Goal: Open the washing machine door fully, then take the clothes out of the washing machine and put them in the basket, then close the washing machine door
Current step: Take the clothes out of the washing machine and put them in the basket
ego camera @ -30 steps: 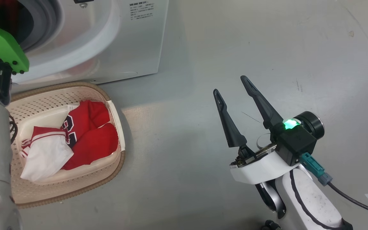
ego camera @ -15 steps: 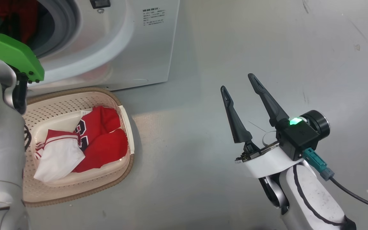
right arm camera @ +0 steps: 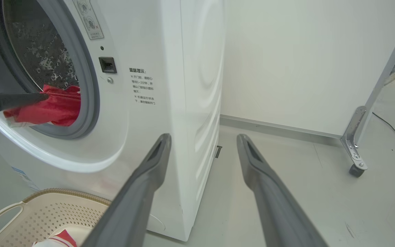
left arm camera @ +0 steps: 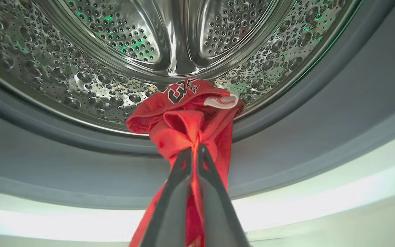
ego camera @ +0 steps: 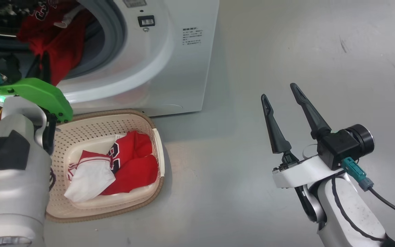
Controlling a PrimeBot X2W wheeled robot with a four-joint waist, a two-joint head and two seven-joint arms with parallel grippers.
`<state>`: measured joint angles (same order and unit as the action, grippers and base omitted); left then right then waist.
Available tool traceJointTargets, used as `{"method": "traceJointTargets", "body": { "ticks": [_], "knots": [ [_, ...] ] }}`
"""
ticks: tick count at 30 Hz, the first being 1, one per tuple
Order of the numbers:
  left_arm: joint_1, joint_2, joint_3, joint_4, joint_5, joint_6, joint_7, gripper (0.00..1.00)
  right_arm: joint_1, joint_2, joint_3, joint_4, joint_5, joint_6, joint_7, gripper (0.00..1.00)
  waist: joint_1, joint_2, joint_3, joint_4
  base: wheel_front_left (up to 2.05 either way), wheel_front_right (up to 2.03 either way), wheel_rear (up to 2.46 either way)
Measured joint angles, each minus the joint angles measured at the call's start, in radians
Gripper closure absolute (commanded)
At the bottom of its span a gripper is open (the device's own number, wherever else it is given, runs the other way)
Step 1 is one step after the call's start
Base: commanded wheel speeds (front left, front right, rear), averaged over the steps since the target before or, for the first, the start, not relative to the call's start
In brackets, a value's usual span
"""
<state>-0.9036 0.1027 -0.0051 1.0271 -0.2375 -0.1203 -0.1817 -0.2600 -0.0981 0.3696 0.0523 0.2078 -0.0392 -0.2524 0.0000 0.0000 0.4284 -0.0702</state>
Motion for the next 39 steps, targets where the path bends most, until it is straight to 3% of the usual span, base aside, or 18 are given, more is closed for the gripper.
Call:
{"method": "traceJointTargets", "body": {
  "ticks": [25,39],
  "knots": [
    [0.269,-0.022,-0.054,-0.015,-0.017,-0.004,-0.067,1.0,0.15,-0.004,-0.075,0.036,0.047,0.002,0.0,0.0,0.0,0.0,-0.255,0.119,0.0,0.0,0.0],
    [0.395,-0.008,-0.069,-0.298,0.019,-0.004,-0.067,1.0,0.209,0.006,-0.097,0.036,0.057,0.01,0.0,0.0,0.0,0.0,-0.357,0.14,0.0,0.0,0.0]
  ]
}}
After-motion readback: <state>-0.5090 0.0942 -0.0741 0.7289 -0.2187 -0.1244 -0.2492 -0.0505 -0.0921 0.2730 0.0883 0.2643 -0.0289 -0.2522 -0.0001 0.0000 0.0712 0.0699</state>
